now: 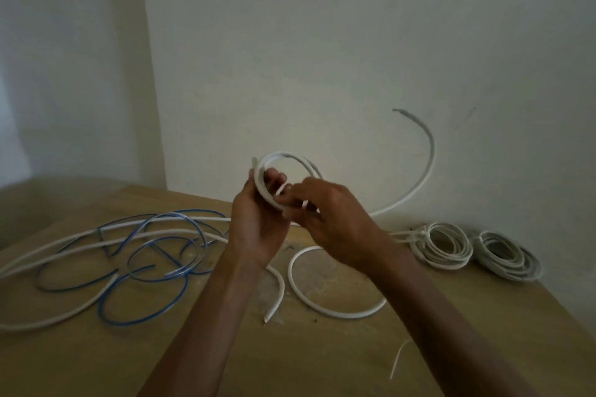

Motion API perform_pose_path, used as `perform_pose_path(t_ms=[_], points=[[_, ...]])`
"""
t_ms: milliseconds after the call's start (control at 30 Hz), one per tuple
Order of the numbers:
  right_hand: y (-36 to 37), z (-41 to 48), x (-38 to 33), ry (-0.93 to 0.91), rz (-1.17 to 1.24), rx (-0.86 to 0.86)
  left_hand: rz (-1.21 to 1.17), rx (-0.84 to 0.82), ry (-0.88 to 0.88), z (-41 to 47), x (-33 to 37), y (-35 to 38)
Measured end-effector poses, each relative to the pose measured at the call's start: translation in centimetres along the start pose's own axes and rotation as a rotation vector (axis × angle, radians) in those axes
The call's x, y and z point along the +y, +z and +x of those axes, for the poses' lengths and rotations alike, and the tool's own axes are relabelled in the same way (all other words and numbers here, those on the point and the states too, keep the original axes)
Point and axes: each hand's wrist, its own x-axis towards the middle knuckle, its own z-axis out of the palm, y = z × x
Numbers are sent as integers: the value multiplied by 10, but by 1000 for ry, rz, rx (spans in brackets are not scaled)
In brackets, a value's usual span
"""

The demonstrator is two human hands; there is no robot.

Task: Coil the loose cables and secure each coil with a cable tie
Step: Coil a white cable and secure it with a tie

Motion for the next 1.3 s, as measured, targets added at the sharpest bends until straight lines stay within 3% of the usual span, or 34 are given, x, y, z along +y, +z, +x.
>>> perform_pose_path(t_ms=[100, 200, 300, 400, 533, 600, 900, 1033, 1167, 1200, 1300], points=[[27, -18, 27, 62, -19, 75, -100, 81, -106, 2, -16, -25], [46, -39, 47, 151, -53, -2, -110, 213, -192, 1, -37, -48], [68, -61, 70, 187, -161, -96, -4, 358, -160, 5, -47, -65], [77, -85, 115, 108, -402, -17, 25, 431, -118, 15, -28, -86], [49, -100, 157, 389, -608, 190, 113, 441, -114, 13, -13, -107], [36, -95, 158, 512, -609, 214, 122, 445, -108, 10, -18, -108], [28, -67, 133, 676, -92, 311, 188, 456, -45, 3, -33, -96], [26, -52, 135, 829, 293, 266, 348, 438, 9, 0, -37, -98], [9, -40, 124, 667, -89, 139, 595, 339, 94, -5, -41, -98], [3, -38, 118, 671, -64, 96, 650, 301, 114, -6, -43, -98], [-14, -31, 99, 895, 614, 15, 843, 169, 180, -10, -46, -102]])
